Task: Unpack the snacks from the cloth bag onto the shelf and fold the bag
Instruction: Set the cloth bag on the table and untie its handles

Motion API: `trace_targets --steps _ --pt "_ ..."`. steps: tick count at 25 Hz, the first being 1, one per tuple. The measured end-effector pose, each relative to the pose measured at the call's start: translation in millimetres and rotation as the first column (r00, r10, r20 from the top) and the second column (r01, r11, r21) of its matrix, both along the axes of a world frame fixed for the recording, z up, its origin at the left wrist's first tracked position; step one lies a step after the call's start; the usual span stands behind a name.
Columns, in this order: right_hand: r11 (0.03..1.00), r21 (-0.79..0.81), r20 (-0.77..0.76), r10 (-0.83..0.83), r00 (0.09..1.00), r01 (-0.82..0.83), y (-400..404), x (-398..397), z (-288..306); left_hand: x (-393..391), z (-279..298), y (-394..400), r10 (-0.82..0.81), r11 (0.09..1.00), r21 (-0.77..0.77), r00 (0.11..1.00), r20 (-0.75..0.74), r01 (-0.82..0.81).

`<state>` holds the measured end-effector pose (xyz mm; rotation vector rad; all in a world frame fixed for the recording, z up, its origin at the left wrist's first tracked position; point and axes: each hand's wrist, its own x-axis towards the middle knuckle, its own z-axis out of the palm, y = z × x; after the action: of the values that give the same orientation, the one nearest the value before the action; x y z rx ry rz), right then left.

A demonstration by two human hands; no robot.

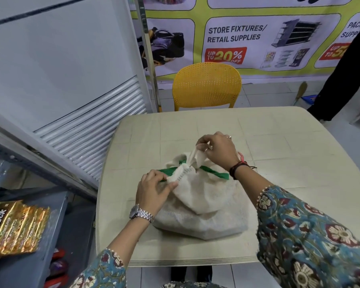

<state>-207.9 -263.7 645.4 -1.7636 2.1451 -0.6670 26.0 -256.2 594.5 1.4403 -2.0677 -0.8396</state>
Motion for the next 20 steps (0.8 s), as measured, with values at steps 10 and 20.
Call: trace_targets --steps 10,20 --pt "0.710 0.220 0.769 -0.548 0.329 0.669 -55 -72 -9 53 -39 23 -0.559 0.823 0.103 0.763 0.325 0.559" --pt "0.823 0.069 0.429 -0.534 0.728 0.564 24 -43 -49 2 4 -17 -0.269 0.962 0.094 0.948 0.170 0.256"
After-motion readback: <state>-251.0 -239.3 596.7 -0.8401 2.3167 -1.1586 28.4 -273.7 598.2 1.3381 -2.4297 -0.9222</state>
